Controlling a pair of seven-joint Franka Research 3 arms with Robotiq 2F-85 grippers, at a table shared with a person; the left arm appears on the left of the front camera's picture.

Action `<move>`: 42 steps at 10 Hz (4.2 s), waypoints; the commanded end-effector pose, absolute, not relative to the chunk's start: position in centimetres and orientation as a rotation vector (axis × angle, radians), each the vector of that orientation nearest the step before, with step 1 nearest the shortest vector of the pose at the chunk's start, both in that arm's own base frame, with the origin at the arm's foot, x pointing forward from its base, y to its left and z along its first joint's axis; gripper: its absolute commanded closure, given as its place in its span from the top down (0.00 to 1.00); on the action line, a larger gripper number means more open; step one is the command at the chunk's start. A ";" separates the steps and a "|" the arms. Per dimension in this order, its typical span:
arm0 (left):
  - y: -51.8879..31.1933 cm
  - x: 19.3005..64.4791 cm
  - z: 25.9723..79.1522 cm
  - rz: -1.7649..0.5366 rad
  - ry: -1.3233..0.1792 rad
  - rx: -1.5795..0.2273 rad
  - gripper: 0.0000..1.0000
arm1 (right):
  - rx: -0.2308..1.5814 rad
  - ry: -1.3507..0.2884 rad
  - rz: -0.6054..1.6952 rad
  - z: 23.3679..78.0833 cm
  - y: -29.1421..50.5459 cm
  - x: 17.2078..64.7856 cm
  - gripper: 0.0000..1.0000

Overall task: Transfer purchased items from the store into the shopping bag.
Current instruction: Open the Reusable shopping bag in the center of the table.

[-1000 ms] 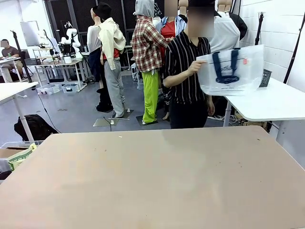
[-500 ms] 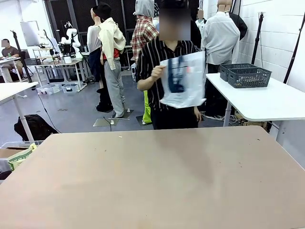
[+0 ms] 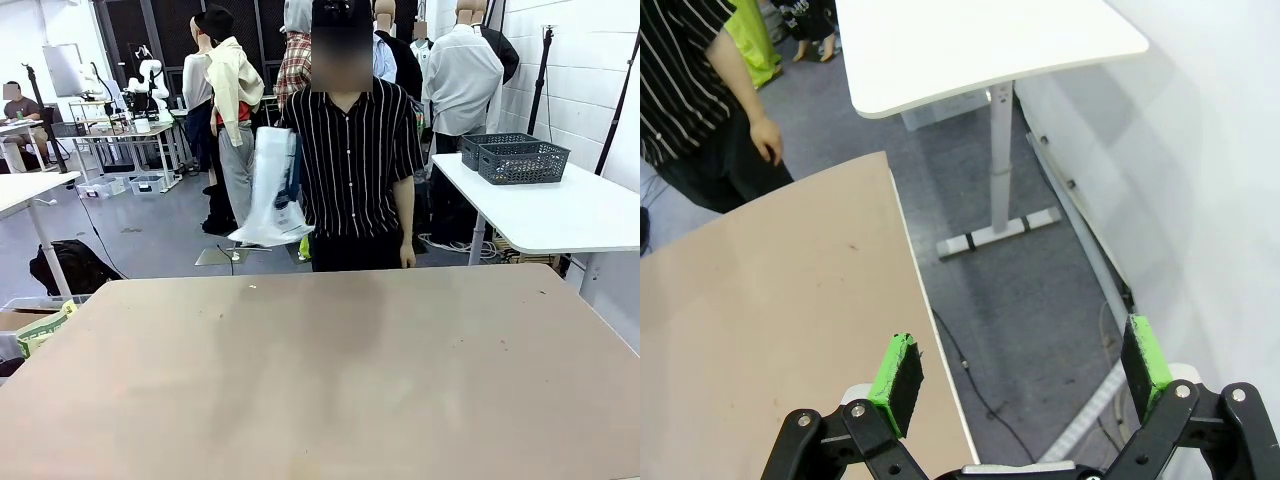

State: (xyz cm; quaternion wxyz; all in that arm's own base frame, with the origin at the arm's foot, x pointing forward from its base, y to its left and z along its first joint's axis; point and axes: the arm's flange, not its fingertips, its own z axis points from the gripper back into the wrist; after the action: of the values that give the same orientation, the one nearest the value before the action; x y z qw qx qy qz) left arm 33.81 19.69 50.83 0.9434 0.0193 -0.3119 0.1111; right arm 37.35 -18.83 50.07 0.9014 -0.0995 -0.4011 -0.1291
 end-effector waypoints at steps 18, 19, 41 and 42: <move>19.8 33.7 50.8 0.217 -0.632 0.051 1.00 | -0.216 -0.821 -0.259 50.0 -18.7 37.4 1.00; 19.7 33.8 50.8 0.226 -0.636 0.039 1.00 | -0.206 -0.830 -0.267 50.1 -18.8 37.3 1.00; -9.3 47.2 55.3 -0.370 -0.644 -0.417 1.00 | 0.072 -0.636 0.134 54.6 18.8 41.9 1.00; -9.3 47.2 55.3 -0.370 -0.644 -0.417 1.00 | 0.072 -0.636 0.134 54.6 18.8 41.9 1.00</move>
State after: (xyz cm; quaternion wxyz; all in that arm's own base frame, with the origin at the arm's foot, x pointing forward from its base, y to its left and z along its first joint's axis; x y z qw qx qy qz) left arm 48.74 -11.49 55.09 0.9069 -0.2242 -0.3020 -0.1899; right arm 42.49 21.64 54.84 0.9485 0.0547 -0.3060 0.0603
